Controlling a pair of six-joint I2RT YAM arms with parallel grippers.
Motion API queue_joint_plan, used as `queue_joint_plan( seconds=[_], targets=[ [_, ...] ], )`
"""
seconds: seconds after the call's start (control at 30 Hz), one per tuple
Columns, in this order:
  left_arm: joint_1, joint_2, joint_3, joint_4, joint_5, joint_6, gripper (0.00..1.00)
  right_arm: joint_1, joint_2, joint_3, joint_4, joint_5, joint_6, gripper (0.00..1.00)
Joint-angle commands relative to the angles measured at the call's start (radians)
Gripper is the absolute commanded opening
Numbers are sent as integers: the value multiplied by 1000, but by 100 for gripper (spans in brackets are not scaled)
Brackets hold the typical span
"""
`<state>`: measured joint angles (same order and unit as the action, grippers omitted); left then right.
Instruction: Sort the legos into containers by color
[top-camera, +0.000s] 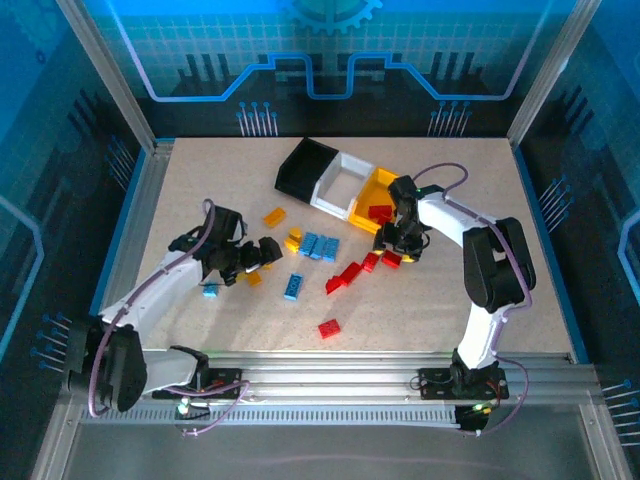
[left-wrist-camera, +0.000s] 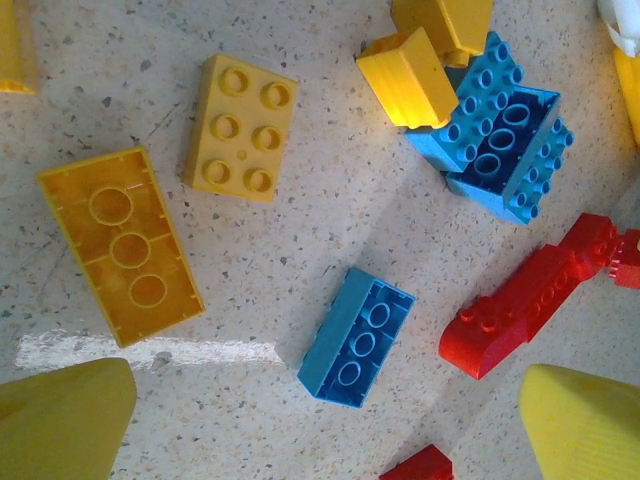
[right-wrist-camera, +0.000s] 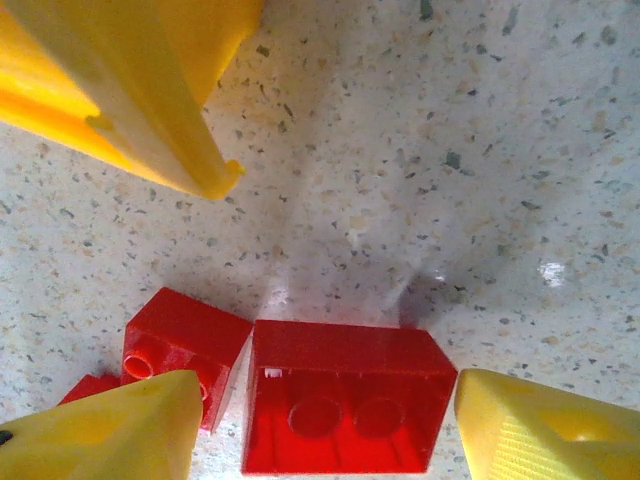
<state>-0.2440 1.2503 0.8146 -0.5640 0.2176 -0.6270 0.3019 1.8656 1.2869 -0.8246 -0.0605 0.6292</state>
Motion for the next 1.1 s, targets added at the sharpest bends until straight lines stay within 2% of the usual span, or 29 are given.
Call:
queue_joint_plan(
  seconds=[0.0,0.4,0.77,0.83,0.93,1.07],
  targets=[
    [0,26,46,-35,6,41,99,1,32,27,2,16,18,68],
    [2,61,65,-31,19,59,99,2,55,4,-1,33,22,62],
    [1,43,39,-18,25,43,99,-17,-8,-72,-5,54,7,56],
    [2,36,28,-12,26,36,99,-21,-35,-91,-5,59,4,56],
    [2,25,8,-1,27,24,99,-24,-51,-101,-14,73,-4,63],
    [2,17,-6,4,30,14,99,-23,-42,-107,-13,73,-6,65]
  ],
)
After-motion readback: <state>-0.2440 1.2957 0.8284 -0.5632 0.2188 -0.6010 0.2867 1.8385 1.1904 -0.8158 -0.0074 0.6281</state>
